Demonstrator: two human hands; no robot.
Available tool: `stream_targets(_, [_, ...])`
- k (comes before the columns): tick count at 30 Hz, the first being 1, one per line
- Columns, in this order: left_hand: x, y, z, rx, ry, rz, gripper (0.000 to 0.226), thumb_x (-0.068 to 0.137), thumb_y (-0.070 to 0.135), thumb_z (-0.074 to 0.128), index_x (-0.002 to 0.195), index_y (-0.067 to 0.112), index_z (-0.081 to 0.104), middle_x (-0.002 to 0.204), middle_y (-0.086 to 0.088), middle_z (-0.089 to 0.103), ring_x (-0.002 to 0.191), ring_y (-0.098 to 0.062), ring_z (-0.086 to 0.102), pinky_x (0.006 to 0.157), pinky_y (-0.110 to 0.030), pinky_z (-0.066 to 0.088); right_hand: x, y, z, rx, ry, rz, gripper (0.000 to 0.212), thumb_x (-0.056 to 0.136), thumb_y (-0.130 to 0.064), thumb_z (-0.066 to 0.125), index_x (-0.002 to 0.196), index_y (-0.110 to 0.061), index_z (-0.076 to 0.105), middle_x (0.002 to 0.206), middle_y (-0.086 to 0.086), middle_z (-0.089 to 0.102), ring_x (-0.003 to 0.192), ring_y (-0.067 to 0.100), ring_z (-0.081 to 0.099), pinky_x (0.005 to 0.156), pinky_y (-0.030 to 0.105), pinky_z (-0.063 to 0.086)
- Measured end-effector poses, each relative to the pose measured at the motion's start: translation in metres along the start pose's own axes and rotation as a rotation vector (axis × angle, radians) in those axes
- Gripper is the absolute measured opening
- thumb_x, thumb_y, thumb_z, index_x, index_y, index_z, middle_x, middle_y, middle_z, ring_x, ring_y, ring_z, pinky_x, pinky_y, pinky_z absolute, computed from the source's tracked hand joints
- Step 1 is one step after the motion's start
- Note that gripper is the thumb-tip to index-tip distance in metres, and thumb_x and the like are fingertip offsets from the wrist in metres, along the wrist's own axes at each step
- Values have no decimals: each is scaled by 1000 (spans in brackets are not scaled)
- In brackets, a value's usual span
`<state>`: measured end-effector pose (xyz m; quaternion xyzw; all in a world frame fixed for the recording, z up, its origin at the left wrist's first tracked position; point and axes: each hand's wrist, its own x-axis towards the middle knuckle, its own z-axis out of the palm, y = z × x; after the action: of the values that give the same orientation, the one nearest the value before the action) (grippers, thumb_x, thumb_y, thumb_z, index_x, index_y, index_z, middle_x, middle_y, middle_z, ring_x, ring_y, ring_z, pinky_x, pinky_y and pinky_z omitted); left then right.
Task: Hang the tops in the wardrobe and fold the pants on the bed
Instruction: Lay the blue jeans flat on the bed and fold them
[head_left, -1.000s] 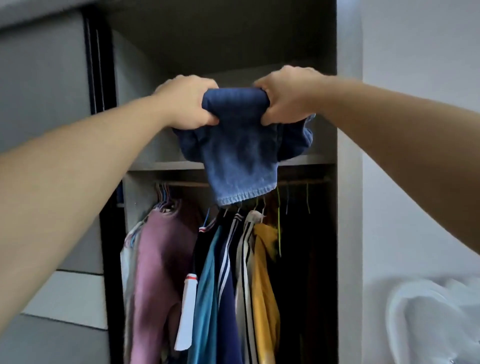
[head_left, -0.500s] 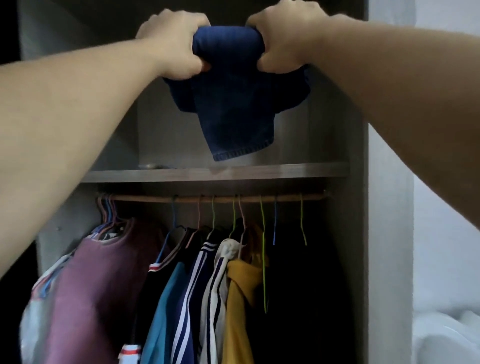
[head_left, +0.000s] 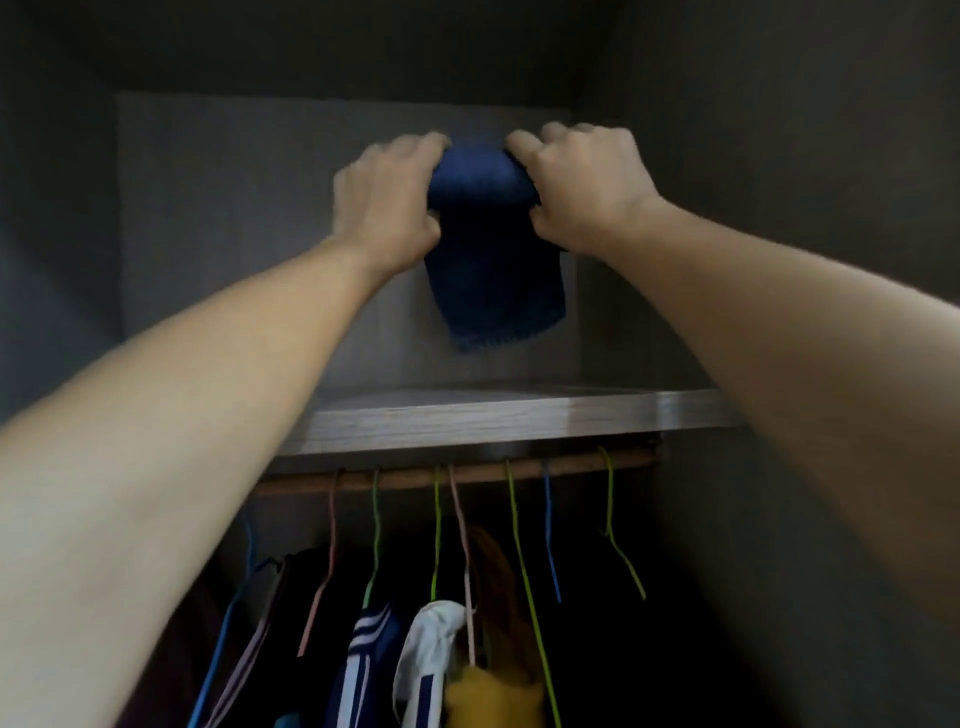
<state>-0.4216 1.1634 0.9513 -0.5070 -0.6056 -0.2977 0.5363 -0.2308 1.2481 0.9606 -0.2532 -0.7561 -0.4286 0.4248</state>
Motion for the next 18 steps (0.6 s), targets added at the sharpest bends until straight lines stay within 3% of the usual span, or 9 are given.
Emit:
stream_targets(3, [-20, 6, 26, -19, -149, 17, 70, 83, 25, 66, 147, 25, 39, 144, -8, 50, 126, -36, 51, 97, -47, 48, -16, -5, 25, -28, -127, -12, 54, 89, -30, 66, 137, -17, 44, 125, 16, 57, 111, 39, 57, 79, 48, 48])
stream_targets(6, [-44, 16, 41, 27, -563, 66, 58, 80, 43, 73, 133, 30, 52, 125, -7, 64, 110, -34, 61, 79, -37, 48, -34, -11, 36, 57, -532, -46, 52, 82, -42, 74, 126, -25, 54, 106, 4, 62, 93, 27, 62, 69, 34, 44])
stream_targets(8, [-56, 24, 45, -42, -827, 90, 44, 80, 41, 75, 119, 27, 58, 115, -4, 67, 98, -30, 63, 77, -34, 49, -46, -16, 42, 156, -754, -35, 49, 77, -44, 79, 119, -28, 59, 91, -4, 59, 80, 18, 58, 65, 31, 44])
stream_targets(12, [-60, 28, 34, -113, -884, 68, 37, 83, 30, 70, 116, 25, 55, 112, -2, 64, 94, -23, 61, 79, -34, 51, -64, -18, 45, 170, -673, -40, 40, 80, -42, 74, 116, -29, 61, 89, -5, 58, 76, 17, 55, 58, 29, 40])
stream_targets(16, [-59, 23, 16, -237, -1051, -15, 59, 81, 21, 67, 137, 27, 47, 125, 0, 58, 108, -24, 59, 97, -44, 52, -67, -19, 35, 221, -739, -25, 38, 84, -37, 68, 119, -25, 61, 90, -3, 59, 79, 18, 58, 61, 29, 43])
stream_targets(18, [-59, 14, 9, -344, -1056, -59, 69, 80, 17, 68, 142, 32, 42, 128, 6, 54, 112, -21, 57, 95, -36, 50, -65, -16, 29, 261, -706, -33, 45, 80, -43, 68, 122, -27, 60, 102, -1, 60, 86, 21, 58, 67, 31, 46])
